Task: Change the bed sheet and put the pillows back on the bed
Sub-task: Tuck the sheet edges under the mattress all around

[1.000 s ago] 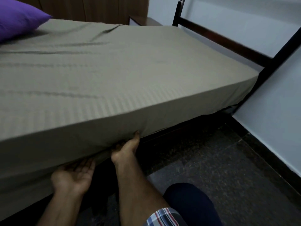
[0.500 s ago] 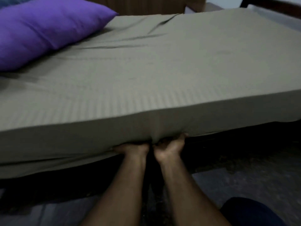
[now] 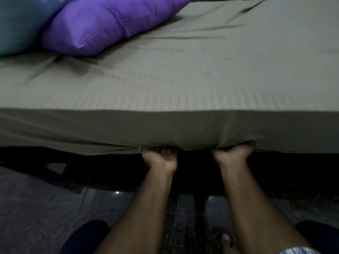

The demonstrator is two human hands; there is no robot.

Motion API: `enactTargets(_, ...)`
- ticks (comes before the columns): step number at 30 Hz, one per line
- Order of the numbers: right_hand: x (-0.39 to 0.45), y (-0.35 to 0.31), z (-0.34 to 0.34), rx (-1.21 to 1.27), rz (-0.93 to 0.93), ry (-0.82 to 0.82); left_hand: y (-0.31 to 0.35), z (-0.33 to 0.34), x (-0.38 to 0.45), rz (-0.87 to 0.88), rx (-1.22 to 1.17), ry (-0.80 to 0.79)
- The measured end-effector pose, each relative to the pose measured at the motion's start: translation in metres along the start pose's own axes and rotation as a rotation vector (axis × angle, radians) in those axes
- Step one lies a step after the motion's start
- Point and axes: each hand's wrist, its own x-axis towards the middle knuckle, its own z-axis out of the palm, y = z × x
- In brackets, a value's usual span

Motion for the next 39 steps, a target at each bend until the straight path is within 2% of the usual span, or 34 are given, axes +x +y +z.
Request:
enactTargets(1, 0.001, -0.001, -0.007, 0.036, -0.017, -0.048, -0.001, 0.004, 0.004, 0.021, -0.037, -0.026)
enactTargets(3, -0.003, 0.0, -0.011, -0.044, -0.016, -0.101, -0.001, 0.014, 0.008, 0.062, -0.094, -0.077)
enactTargets(7, -0.019, 0.025, -0.018, -0.113, 0.065, 0.101, 0.006, 0.03, 0.01, 0.076, -0.172, -0.057)
enactTargets(8, -0.023, 0.036, -0.018, -0.139, 0.091, 0.111, 0.007, 0.029, 0.004, 0.063, -0.146, -0.097)
enactTargets(11, -0.035, 0.07, -0.002, -0.155, 0.187, 0.005, 0.025, 0.014, -0.004, 0.001, 0.055, -0.185)
enactTargets(14, -0.023, 0.087, 0.006, -0.037, 0.14, -0.049, 0.054, -0.01, -0.009, -0.095, 0.199, -0.116)
enactTargets(16, -0.02, 0.092, 0.01, 0.014, 0.123, -0.071, 0.078, -0.032, -0.012, -0.042, 0.242, -0.024)
enactTargets(19, -0.019, 0.102, 0.009, 0.033, 0.081, -0.099, 0.123, -0.054, -0.006, 0.143, 0.102, 0.053)
enactTargets(26, -0.035, 0.102, -0.001, -0.012, 0.12, -0.116, 0.141, -0.022, 0.015, 0.221, -0.044, -0.017)
enactTargets(28, -0.049, 0.105, -0.008, -0.1, 0.175, -0.126, 0.148, -0.017, 0.019, 0.224, -0.056, -0.043)
enactTargets(30, -0.065, 0.114, -0.01, -0.288, 0.246, -0.141, 0.157, -0.015, 0.019, 0.175, -0.006, -0.013)
enactTargets(34, -0.098, 0.148, 0.006, -0.609, 0.344, -0.226, 0.167, -0.041, 0.011, 0.138, 0.249, 0.064)
enactTargets(39, -0.123, 0.206, 0.038, -0.765, 0.414, -0.268, 0.178, -0.1, -0.009, -0.015, 0.526, 0.091)
